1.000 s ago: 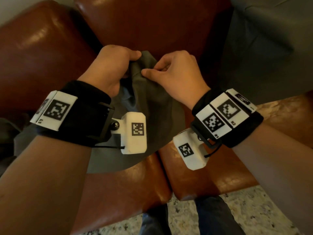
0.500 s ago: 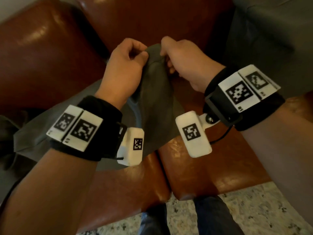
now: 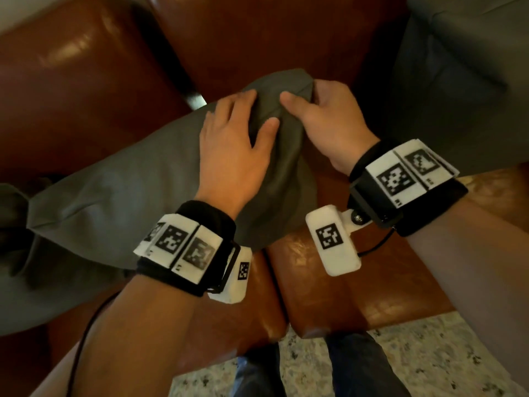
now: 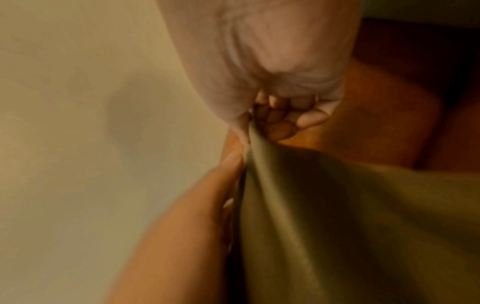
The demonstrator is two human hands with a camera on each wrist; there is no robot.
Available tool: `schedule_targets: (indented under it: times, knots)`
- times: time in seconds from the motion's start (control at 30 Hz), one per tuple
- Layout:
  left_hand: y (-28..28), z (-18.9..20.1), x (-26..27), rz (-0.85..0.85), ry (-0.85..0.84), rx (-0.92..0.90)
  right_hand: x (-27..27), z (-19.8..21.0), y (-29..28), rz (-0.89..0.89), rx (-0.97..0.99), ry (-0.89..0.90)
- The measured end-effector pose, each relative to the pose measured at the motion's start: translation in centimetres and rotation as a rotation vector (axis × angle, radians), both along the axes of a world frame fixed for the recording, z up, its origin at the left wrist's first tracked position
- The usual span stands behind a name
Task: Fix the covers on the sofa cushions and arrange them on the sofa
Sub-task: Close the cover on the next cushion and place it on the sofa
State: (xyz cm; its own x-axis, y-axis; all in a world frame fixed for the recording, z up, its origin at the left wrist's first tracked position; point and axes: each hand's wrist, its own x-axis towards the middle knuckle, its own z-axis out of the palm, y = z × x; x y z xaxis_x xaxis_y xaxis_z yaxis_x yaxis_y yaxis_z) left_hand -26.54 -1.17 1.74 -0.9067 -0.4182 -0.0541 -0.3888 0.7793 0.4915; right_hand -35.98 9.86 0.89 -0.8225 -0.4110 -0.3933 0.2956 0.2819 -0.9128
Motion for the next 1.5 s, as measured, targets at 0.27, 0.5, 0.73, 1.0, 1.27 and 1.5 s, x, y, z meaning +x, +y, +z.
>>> schedule_targets:
  times: [0.27,0.5,0.73,1.0,1.27,1.5]
  knots:
    - [-1.1,-1.3,3.3,0.043,-0.23,-0.361,1.4,-1.7,-0.7,-0.108,0.068,0.086]
    - [-4.0,-1.6,5.3,0.105,-0.235,-0.378,0.3,-2.3,-0.4,-0.255,0.046,-0.132]
    - [-5.3,-1.9,6.0,0.086,-0.218,-0.372,-0.1,-1.9,-1.4,-0.449,-0.122,-0.639]
    - [-1.7,-0.1,5.2,-0.084,-0.134,-0.335,4.5,-7.5,4.2,-0.149,0.347,-0.529]
    - [1.8,-2.2,-0.8,-0.072,-0.304,-0.396,9.8,-13.7,7.2,-0.013,0.572,-0.8]
    - [3.2,-0.2,3.1,-0.036,-0.139,-0.334,9.7,-14.1,6.6,-0.274,0.178,-0.837]
